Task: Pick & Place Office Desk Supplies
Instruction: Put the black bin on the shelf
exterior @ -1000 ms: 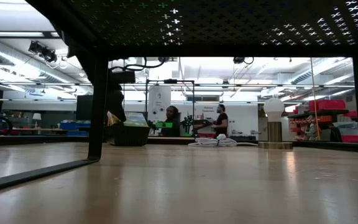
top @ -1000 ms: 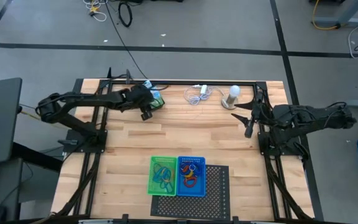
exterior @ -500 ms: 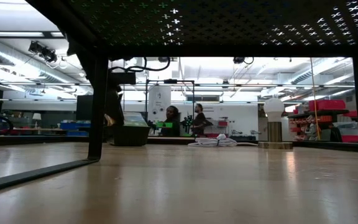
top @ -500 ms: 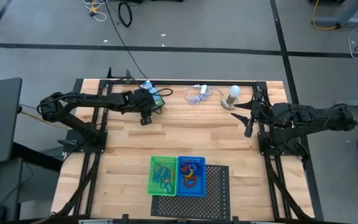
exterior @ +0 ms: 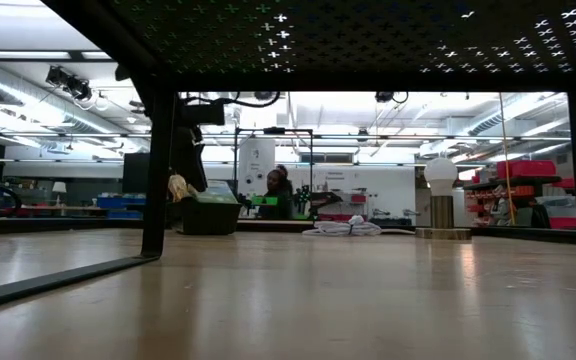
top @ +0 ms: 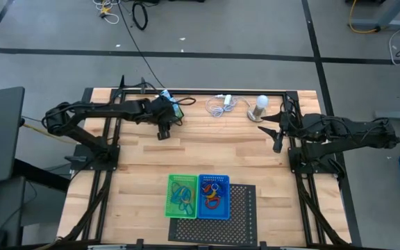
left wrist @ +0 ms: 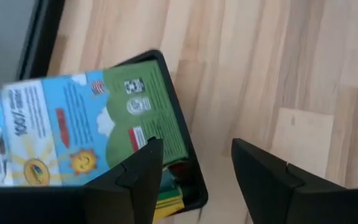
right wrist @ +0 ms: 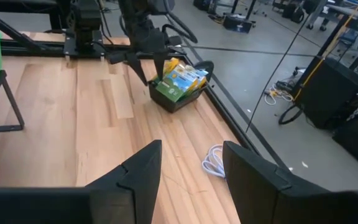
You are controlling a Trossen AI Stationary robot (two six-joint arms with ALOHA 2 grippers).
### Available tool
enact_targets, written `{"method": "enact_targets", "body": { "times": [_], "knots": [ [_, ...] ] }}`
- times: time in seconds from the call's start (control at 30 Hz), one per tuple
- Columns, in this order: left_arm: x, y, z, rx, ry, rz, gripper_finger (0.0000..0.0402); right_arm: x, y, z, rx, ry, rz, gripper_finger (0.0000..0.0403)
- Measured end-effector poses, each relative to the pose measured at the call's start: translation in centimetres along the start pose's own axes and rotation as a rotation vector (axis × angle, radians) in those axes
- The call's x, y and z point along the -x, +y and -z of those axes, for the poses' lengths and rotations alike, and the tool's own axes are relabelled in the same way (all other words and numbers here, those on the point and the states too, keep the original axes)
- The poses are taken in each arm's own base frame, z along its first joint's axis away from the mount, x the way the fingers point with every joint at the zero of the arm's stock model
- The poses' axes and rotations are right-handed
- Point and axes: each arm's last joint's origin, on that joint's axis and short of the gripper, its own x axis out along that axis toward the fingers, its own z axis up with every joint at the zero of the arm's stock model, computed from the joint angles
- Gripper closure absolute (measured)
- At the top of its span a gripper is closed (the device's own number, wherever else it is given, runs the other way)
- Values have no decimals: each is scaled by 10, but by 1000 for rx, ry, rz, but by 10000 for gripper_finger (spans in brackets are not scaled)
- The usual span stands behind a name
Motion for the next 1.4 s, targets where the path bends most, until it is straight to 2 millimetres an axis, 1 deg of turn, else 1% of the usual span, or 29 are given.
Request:
{"method": "enact_targets", "body": {
  "times": [0.17, 0.43, 0.53, 0.6, 0.7, 0.77, 0.93, 0.97, 1.4],
  "knots": [
    [-7, -2, 3, -4, 46, 15, 202, 0, 0, 0, 0, 0, 0, 224],
    [-26, 1, 8, 1, 110, 22, 202, 0, 0, 0, 0, -1, -8, 224],
    [-28, 0, 8, -1, 118, 23, 207, 0, 0, 0, 3, 0, -8, 224],
    [-28, 0, 9, -2, 120, 24, 218, 0, 0, 0, 3, 0, -8, 224],
    [-29, 0, 9, -2, 127, 17, 250, 0, 0, 0, 2, 0, -8, 224],
    [-29, 0, 10, -3, 127, 12, 281, 0, 1, 0, 2, -1, -17, 224],
    [-30, 0, 7, 3, 99, 1, 377, 0, 1, 0, 0, -1, -27, 224],
    [-30, -1, 6, -3, 94, -2, 385, 0, 1, 0, 0, -1, -31, 224],
    [-27, -24, -2, -138, 53, 48, 388, 0, 2, 0, -1, -4, -70, 224]
  ]
}}
